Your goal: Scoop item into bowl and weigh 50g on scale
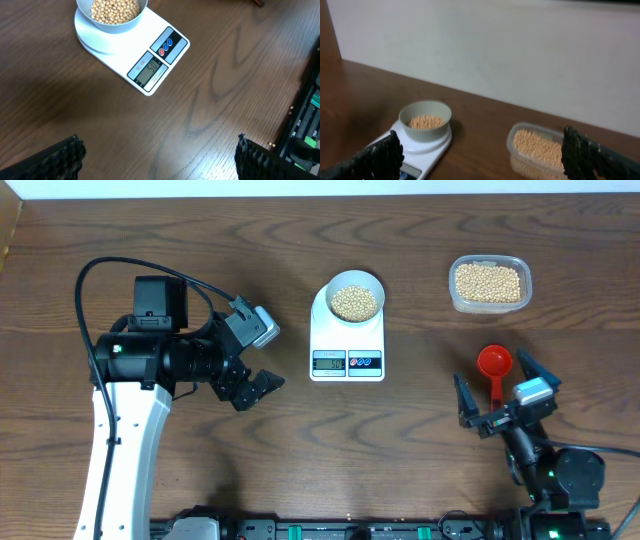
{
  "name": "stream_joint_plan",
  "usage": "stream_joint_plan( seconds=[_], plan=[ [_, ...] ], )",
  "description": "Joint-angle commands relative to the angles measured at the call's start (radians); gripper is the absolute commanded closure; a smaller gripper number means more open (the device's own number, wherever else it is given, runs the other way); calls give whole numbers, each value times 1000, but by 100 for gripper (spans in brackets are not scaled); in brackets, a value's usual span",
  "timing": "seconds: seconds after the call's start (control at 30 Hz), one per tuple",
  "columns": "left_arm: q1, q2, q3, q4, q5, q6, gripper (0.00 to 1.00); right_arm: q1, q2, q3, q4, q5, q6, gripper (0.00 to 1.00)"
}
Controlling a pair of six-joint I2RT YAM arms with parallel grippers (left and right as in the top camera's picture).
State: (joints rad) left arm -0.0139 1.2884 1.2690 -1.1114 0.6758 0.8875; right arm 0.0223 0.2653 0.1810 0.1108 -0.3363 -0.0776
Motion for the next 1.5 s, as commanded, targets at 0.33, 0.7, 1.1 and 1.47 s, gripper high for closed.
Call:
stream_joint_plan(
  seconds=[0.33,0.7,1.1,1.47],
  plan=[
    [4,-2,15,-3,13,-2,2,9,6,-175,106,47,1,1],
    [4,-2,15,-3,13,-2,2,9,9,-175,53,47,1,1],
    [4,-2,15,-3,13,-2,2,9,9,-175,15,99,1,1],
    [4,-2,15,-3,13,-2,2,10,9,-175,-97,95,2,1]
  ],
)
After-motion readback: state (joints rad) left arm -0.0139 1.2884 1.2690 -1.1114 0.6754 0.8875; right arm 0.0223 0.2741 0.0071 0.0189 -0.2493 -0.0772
